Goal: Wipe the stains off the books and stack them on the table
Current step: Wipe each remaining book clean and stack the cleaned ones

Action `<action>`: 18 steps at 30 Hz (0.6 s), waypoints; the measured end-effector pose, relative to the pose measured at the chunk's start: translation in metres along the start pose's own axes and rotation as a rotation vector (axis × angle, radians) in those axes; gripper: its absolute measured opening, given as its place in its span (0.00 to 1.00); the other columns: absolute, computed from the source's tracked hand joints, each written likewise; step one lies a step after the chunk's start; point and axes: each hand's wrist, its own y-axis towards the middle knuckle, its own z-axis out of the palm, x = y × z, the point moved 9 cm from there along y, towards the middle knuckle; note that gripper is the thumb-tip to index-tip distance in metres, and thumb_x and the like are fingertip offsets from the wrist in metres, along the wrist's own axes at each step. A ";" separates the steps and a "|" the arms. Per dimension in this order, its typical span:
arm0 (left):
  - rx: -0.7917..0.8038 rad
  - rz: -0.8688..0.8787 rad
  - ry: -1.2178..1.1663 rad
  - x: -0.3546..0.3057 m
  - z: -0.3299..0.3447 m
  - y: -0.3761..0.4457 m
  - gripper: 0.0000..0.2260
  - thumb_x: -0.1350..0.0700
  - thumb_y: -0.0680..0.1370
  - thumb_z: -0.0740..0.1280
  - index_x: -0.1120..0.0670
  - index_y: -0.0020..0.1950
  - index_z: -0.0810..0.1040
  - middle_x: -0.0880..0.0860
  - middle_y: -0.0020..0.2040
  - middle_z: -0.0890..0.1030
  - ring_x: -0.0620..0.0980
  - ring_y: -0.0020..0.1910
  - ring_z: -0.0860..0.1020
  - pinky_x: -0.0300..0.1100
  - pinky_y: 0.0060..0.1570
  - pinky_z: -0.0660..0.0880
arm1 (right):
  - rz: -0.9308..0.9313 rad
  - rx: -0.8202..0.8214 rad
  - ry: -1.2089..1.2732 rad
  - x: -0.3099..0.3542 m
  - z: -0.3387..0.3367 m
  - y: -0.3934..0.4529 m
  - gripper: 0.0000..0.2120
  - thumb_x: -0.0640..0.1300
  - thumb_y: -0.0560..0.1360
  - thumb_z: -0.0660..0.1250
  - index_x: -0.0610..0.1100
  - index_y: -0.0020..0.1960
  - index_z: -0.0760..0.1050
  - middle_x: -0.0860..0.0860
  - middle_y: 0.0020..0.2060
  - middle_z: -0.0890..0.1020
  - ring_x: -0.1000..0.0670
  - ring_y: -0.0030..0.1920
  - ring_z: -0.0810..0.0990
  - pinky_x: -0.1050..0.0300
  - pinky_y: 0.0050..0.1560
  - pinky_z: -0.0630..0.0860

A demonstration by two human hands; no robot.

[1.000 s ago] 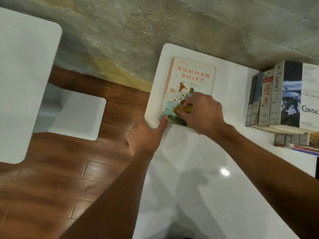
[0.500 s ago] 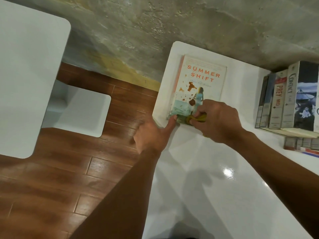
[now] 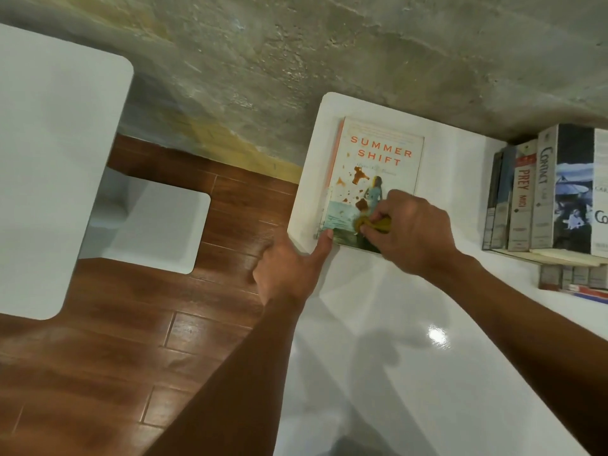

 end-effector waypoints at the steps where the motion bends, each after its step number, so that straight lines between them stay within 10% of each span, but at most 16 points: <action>1: -0.005 0.000 0.007 0.000 -0.001 0.001 0.32 0.23 0.70 0.60 0.49 0.58 0.69 0.45 0.49 0.77 0.53 0.50 0.82 0.50 0.50 0.81 | -0.042 0.029 -0.028 0.003 0.000 0.000 0.12 0.56 0.75 0.72 0.49 0.49 0.80 0.53 0.49 0.79 0.50 0.46 0.77 0.56 0.39 0.69; 14: -0.039 -0.007 0.003 0.000 0.000 -0.001 0.34 0.23 0.71 0.60 0.51 0.58 0.71 0.49 0.52 0.81 0.56 0.50 0.82 0.51 0.50 0.80 | 0.085 -0.037 0.024 -0.021 -0.023 0.029 0.13 0.58 0.73 0.73 0.50 0.51 0.81 0.54 0.49 0.79 0.52 0.45 0.77 0.52 0.42 0.77; 18: -0.036 0.001 0.012 0.001 0.001 -0.001 0.35 0.22 0.70 0.58 0.50 0.59 0.70 0.48 0.53 0.81 0.55 0.50 0.82 0.53 0.51 0.81 | -0.139 0.083 -0.082 0.010 -0.001 0.009 0.16 0.59 0.72 0.73 0.49 0.52 0.81 0.53 0.52 0.80 0.50 0.49 0.79 0.52 0.45 0.77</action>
